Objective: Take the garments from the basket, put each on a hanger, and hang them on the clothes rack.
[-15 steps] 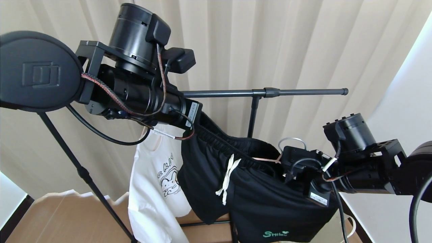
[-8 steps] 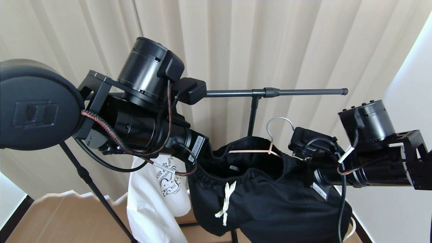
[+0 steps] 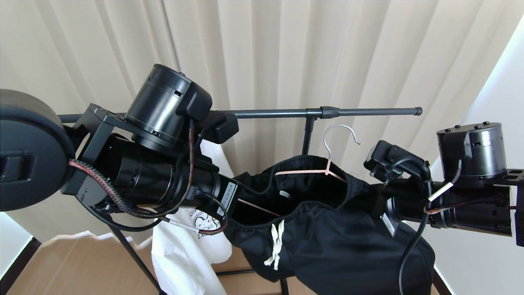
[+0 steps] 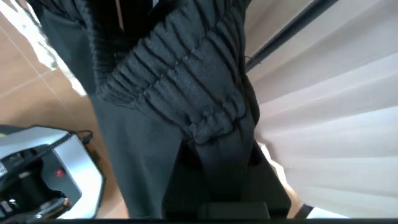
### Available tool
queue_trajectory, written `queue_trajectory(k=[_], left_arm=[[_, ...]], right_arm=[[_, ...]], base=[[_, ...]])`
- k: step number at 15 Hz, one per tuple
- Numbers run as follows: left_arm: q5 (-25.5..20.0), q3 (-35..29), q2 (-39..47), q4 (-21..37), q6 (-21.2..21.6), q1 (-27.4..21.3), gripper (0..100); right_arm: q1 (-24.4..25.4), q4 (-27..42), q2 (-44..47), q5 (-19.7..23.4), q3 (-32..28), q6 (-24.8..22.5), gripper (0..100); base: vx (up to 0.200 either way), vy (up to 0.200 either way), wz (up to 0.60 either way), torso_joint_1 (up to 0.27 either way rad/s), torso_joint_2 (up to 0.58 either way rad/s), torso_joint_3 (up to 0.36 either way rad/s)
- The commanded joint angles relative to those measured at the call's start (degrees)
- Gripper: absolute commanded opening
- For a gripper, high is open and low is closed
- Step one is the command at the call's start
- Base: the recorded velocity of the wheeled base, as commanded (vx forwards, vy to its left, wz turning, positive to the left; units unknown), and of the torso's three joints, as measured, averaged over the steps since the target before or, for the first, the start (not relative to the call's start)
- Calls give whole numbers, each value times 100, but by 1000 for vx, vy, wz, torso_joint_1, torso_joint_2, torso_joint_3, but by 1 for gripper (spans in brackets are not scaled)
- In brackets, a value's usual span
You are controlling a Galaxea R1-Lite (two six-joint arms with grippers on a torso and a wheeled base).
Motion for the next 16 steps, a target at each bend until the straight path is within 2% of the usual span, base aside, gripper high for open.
queue_trajectory(k=[1, 2, 3, 7, 9, 13, 16], left_arm=[[-16, 224, -137, -23, -175, -105, 0], [-34, 233, -128, -23, -368, -167, 0], [-42, 224, -93, -58, -764, -316, 0], [-42, 224, -5, -383, -1326, -633, 0], [-42, 242, 100, -419, -1704, -808, 0], [-42, 250, 109, -489, -1722, -1011, 0], [-42, 286, 136, -638, -1722, -1125, 0]], right_arm=[[31, -138, -4, 91, 47, 212, 0], [31, -226, 5, 162, 82, 282, 0], [75, -419, 40, 258, 144, 335, 0], [207, -1201, 101, 443, 434, 405, 0], [242, -1403, 154, 443, 522, 660, 0], [313, -1781, 198, 443, 618, 757, 0], [321, -2036, 251, 443, 627, 1012, 0]], base=[[0, 0, 0, 0, 0, 0], [0, 0, 0, 0, 0, 0], [0, 0, 0, 0, 0, 0], [0, 0, 0, 0, 0, 0], [0, 0, 0, 0, 0, 0], [0, 0, 0, 0, 0, 0], [0, 0, 0, 0, 0, 0]])
